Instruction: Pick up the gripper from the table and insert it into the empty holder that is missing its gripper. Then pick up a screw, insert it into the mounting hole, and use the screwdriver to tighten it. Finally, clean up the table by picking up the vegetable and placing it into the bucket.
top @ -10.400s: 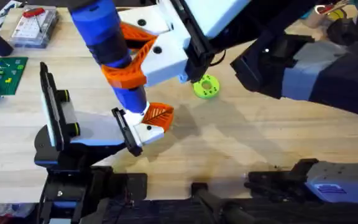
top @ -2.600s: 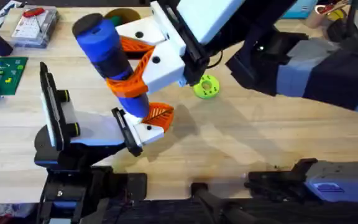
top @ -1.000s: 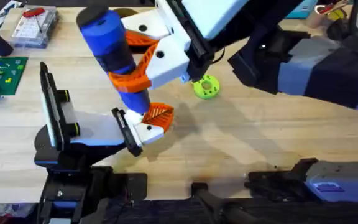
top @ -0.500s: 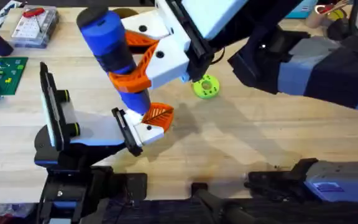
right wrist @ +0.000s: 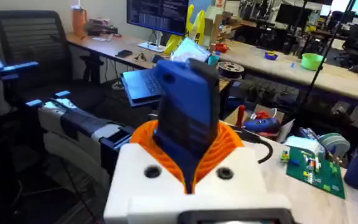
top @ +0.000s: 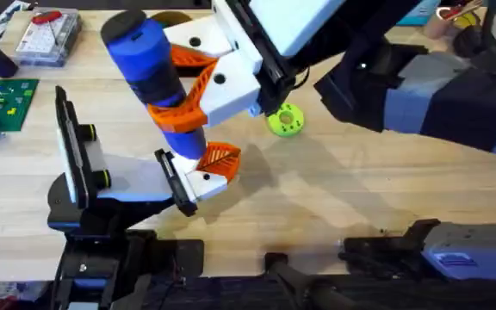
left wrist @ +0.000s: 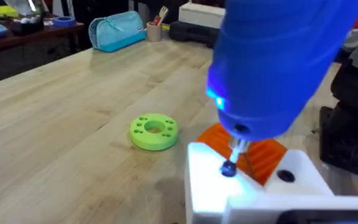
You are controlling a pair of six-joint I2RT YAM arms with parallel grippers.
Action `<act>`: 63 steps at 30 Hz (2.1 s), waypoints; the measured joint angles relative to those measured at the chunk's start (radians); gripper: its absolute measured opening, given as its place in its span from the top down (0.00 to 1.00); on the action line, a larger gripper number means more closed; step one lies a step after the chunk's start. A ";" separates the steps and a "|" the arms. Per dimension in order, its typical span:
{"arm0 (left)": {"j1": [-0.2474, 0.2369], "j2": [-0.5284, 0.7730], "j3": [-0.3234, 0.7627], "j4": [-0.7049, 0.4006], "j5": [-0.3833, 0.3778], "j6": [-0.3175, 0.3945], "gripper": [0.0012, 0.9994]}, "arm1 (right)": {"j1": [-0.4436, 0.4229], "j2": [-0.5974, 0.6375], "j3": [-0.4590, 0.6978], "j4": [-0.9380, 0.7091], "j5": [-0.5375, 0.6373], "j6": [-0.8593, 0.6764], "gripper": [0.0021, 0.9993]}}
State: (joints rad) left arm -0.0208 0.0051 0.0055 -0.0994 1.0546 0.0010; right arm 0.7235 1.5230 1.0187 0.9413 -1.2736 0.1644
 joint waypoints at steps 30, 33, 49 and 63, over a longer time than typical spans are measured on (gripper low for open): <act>0.000 0.000 0.000 0.000 0.000 0.000 0.99 | 0.000 0.000 0.000 -0.014 0.000 -0.001 0.98; 0.000 0.000 0.000 0.000 0.000 0.000 0.99 | 0.000 0.000 0.000 -0.014 0.000 -0.001 0.98; 0.000 0.000 0.000 0.000 0.000 0.000 0.99 | 0.001 0.000 0.000 -0.004 0.000 -0.001 0.98; 0.000 0.000 0.000 0.000 0.000 0.000 0.99 | 0.003 0.000 0.000 0.008 0.000 -0.001 0.98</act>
State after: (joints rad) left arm -0.0208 0.0052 0.0055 -0.0994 1.0546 0.0010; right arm 0.7265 1.5230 1.0187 0.9488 -1.2736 0.1635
